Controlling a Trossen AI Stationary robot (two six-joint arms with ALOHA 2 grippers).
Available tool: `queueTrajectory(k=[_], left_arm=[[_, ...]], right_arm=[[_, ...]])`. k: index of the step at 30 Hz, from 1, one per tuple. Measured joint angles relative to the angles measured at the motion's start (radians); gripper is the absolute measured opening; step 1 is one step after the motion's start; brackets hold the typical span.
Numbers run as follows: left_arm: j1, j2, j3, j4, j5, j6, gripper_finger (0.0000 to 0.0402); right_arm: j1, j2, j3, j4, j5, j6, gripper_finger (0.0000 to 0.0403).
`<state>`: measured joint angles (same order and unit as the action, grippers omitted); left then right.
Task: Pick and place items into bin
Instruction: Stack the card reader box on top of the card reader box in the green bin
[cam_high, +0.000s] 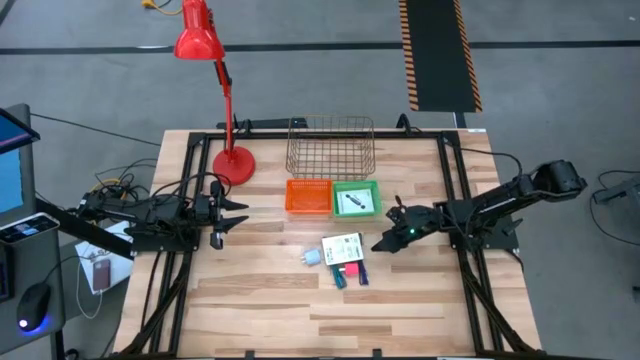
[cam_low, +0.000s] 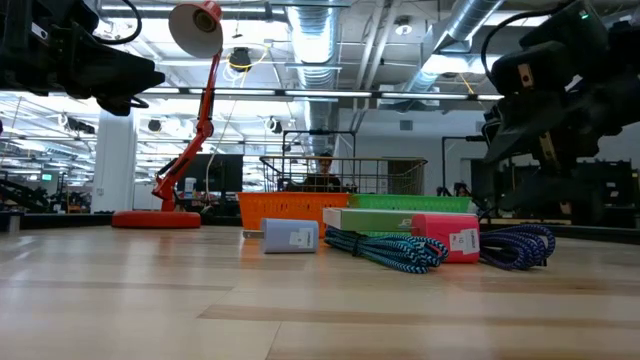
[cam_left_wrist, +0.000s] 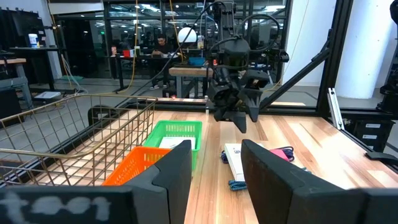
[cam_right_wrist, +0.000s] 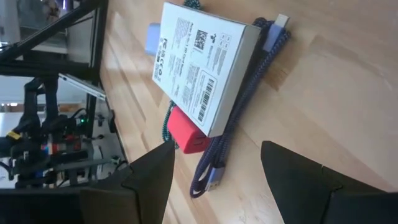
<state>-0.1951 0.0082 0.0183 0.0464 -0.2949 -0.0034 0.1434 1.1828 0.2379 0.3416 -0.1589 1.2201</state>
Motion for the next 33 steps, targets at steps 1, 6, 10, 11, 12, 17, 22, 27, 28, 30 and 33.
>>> queueTrajectory(k=[1,6,10,11,12,17,22,27,28,30,33], left_arm=[[0.000,0.000,0.000,0.000,0.000,0.000,0.0128],[0.000,0.000,0.000,0.000,0.000,0.000,0.0128],[0.000,0.000,0.000,0.000,0.000,0.000,0.0128],[0.000,0.000,0.000,0.000,0.000,0.000,0.0128],[0.000,0.000,0.000,0.000,0.000,0.000,0.0128],[0.000,0.000,0.000,0.000,0.000,0.000,0.0128],[0.000,0.000,0.000,0.000,0.000,0.000,0.0128],[0.000,0.000,0.000,0.000,0.000,0.000,0.0128],[0.000,0.000,0.000,0.000,0.000,0.000,0.0128],[0.000,0.000,0.000,0.000,0.000,0.000,0.0128],[0.000,0.000,0.000,0.001,0.000,0.007,0.0128]], right_arm=[[0.000,0.000,0.000,0.000,0.000,-0.014,0.0234],[0.004,0.000,0.000,0.004,0.069,-0.075,0.0234],[0.030,0.000,0.000,0.023,0.190,-0.076,0.0234],[0.034,0.000,0.000,0.030,0.207,-0.073,0.0234],[0.036,0.000,0.000,0.041,0.221,-0.070,0.0234],[0.064,0.000,0.000,0.180,0.326,-0.106,0.0234],[0.086,0.000,0.000,0.377,0.386,-0.242,0.0234],[0.085,0.000,0.000,0.492,0.371,-0.410,0.0234],[0.086,0.000,0.000,0.493,0.367,-0.437,0.0234],[0.086,0.000,0.000,0.484,0.348,-0.478,0.0234],[0.090,0.000,0.000,0.470,0.307,-0.532,0.0234]])
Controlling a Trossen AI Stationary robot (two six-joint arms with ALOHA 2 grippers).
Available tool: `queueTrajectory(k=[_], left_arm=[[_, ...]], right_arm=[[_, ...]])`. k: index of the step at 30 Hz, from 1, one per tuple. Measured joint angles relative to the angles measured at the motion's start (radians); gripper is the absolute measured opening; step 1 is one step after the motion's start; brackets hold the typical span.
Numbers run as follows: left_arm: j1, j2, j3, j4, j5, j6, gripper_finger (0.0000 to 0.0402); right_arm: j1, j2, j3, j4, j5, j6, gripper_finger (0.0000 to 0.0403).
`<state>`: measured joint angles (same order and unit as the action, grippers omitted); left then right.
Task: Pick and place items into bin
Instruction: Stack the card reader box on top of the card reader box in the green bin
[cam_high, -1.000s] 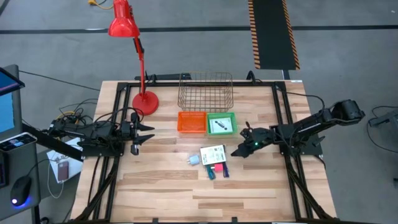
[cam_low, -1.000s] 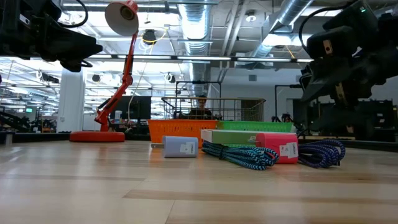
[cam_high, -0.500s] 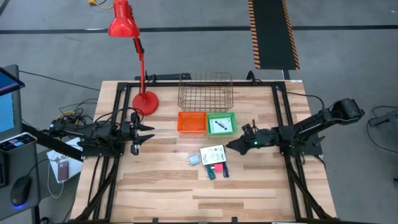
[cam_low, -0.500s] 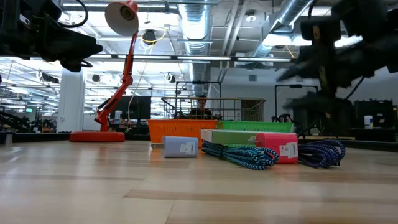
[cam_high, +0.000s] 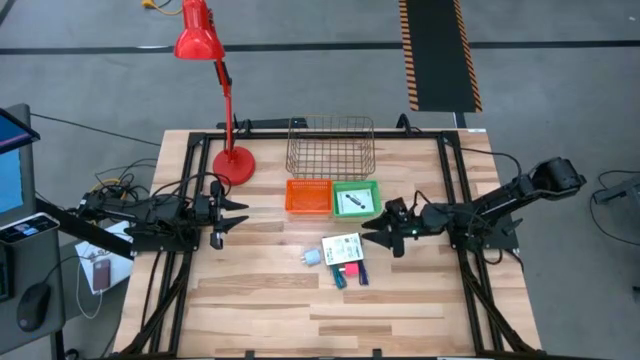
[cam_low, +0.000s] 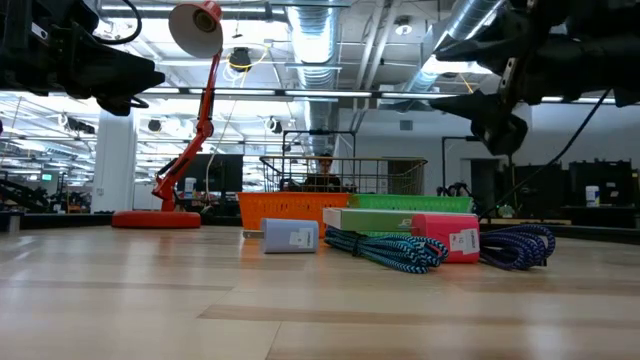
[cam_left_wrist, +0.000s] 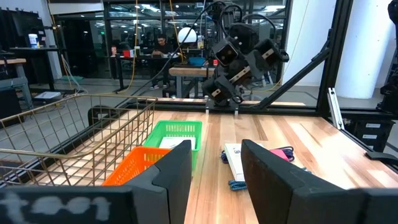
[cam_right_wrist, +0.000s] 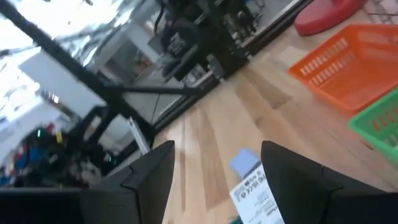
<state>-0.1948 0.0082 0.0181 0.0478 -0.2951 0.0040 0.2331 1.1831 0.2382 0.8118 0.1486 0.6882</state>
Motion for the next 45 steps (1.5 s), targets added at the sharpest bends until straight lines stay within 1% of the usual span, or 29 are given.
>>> queueTrajectory(k=[4,6,8,10,12,16,19,24,29,33,39,41,45], left_arm=[[0.000,0.000,0.000,0.006,0.000,0.049,0.0128],[0.000,0.000,0.000,0.006,0.000,0.049,0.0128],[0.000,0.000,0.000,0.007,0.000,0.017,0.0128],[0.000,0.000,0.000,0.012,0.000,-0.017,0.0128],[0.000,0.000,-0.001,0.018,0.000,-0.039,0.0128],[0.000,0.000,-0.002,0.040,-0.001,-0.042,0.0128],[0.000,0.000,-0.002,0.044,-0.001,-0.003,0.0128],[0.000,0.000,-0.003,0.047,-0.004,0.009,0.0128],[0.000,0.000,-0.004,0.058,-0.005,0.003,0.0128],[0.000,0.003,-0.004,0.057,-0.001,0.045,0.0128],[0.000,0.075,0.004,0.086,0.001,0.139,0.0128],[0.000,0.121,0.013,0.105,-0.002,0.159,0.0128],[0.000,0.233,0.039,0.213,-0.006,0.185,0.0128]], right_arm=[[0.010,-0.012,0.000,-0.062,-0.068,-0.042,0.0234],[0.009,-0.033,0.000,-0.119,-0.099,-0.054,0.0234],[0.011,-0.061,0.000,-0.195,-0.117,-0.061,0.0234],[0.016,-0.089,0.000,-0.257,-0.114,-0.069,0.0234],[0.025,-0.113,0.000,-0.308,-0.084,-0.071,0.0234],[0.041,-0.143,0.000,-0.344,-0.019,-0.071,0.0234],[0.040,-0.152,0.000,-0.341,-0.017,-0.069,0.0234],[0.040,-0.149,0.000,-0.344,-0.019,-0.069,0.0234],[0.040,-0.149,0.000,-0.393,-0.020,-0.069,0.0234],[0.040,-0.149,0.000,-0.431,-0.020,-0.069,0.0234],[0.039,-0.149,0.000,-0.437,-0.018,-0.069,0.0234],[0.039,-0.149,0.000,-0.438,-0.018,-0.069,0.0234],[0.039,-0.149,0.000,-0.439,-0.005,-0.071,0.0234]])
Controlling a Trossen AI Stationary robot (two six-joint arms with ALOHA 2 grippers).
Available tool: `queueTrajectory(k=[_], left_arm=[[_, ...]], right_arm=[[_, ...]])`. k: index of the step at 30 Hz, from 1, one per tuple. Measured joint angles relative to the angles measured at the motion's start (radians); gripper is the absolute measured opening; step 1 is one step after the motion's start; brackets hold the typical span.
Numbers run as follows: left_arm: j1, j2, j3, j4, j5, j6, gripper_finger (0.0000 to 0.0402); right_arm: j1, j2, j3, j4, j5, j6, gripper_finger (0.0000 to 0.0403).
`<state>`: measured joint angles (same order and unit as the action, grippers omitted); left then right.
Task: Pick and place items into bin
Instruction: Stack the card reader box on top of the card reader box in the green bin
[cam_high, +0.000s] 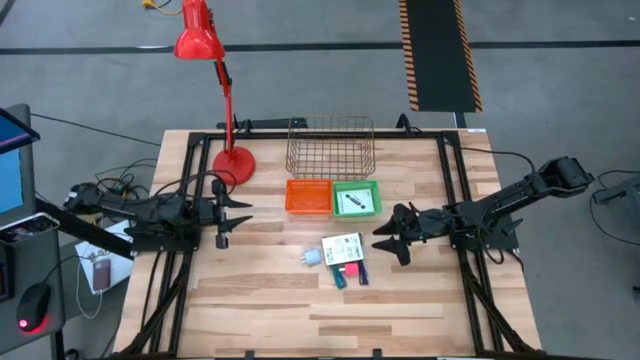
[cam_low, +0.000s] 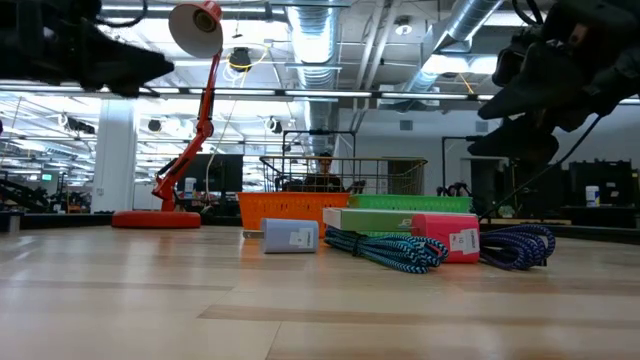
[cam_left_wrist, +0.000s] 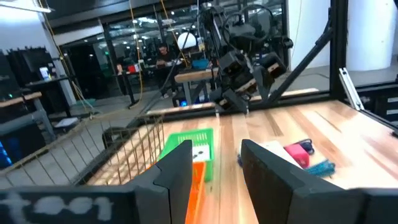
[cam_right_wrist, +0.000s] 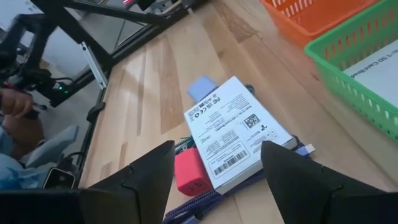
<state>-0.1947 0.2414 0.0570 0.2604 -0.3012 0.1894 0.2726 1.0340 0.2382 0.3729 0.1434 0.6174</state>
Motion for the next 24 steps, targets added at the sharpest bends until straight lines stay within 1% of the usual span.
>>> queueTrajectory(k=[3,8,11,14,16,20,24], left_arm=[[0.000,0.096,0.049,0.006,0.000,-0.015,0.0128],[0.000,0.290,0.140,0.008,0.000,-0.126,0.0128],[0.000,0.423,0.198,0.001,0.008,-0.159,0.0128],[0.000,0.555,0.259,0.001,0.032,-0.152,0.0128],[0.000,0.640,0.300,0.000,0.046,-0.129,0.0128],[0.000,0.783,0.385,-0.002,0.061,-0.080,0.0128],[0.000,0.896,0.476,-0.030,0.070,-0.104,0.0128]], right_arm=[[-0.001,0.000,0.000,-0.003,0.017,0.025,0.0234],[-0.027,0.000,0.000,-0.030,0.012,0.226,0.0234],[-0.045,0.000,0.000,-0.079,-0.019,0.299,0.0234],[-0.056,0.000,0.000,-0.138,-0.083,0.313,0.0234],[-0.059,0.001,0.000,-0.176,-0.118,0.286,0.0234],[-0.058,0.001,0.000,-0.211,-0.118,0.272,0.0234],[-0.069,0.001,0.000,-0.216,-0.107,0.335,0.0234]])
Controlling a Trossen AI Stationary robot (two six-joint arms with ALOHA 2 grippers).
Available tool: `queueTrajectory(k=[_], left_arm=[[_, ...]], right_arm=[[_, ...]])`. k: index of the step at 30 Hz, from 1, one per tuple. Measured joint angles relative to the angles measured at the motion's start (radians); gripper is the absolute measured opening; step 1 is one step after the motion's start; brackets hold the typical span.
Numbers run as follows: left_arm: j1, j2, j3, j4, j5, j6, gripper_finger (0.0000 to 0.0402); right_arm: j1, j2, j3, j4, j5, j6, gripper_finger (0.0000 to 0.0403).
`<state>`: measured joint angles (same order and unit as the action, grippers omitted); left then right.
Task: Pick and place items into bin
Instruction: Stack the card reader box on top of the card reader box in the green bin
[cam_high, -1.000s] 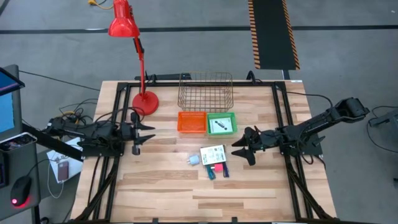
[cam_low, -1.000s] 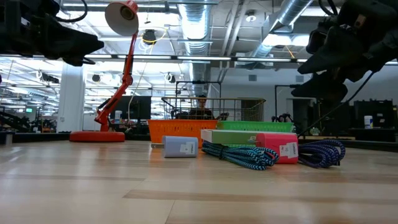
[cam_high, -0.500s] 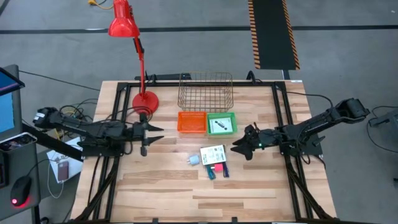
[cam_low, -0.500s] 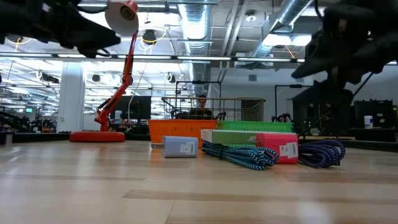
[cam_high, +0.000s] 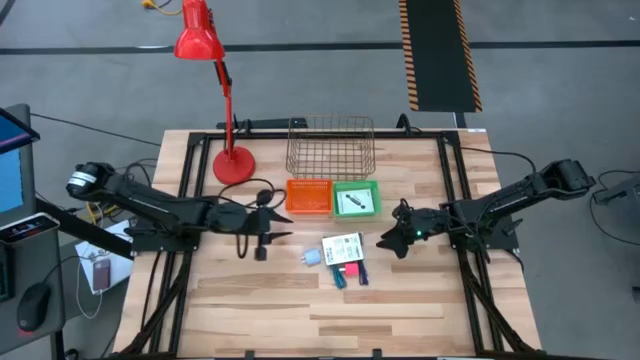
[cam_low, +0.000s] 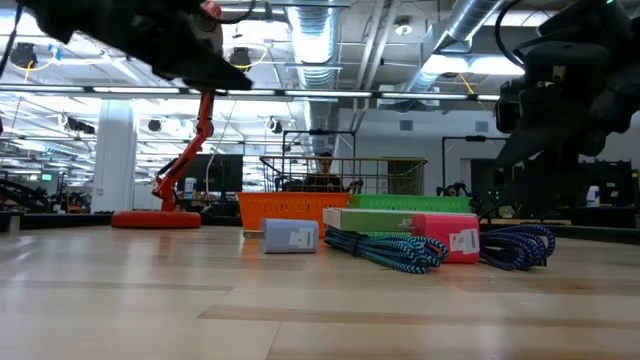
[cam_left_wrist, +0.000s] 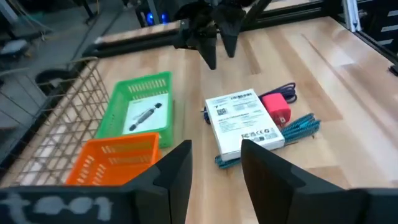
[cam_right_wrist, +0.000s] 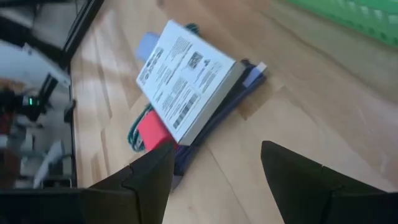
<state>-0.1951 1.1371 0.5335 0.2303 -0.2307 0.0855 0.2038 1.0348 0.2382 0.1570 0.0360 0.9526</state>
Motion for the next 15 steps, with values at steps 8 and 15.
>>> queueTrajectory(k=[8,15], left_arm=[[-0.001,0.189,0.172,-0.045,0.138,-0.149,0.0128],[0.002,0.323,0.289,-0.056,0.141,-0.288,0.0128]], right_arm=[[-0.004,0.000,0.000,-0.004,-0.002,0.179,0.0234],[-0.002,0.000,0.000,0.001,-0.013,0.255,0.0234]])
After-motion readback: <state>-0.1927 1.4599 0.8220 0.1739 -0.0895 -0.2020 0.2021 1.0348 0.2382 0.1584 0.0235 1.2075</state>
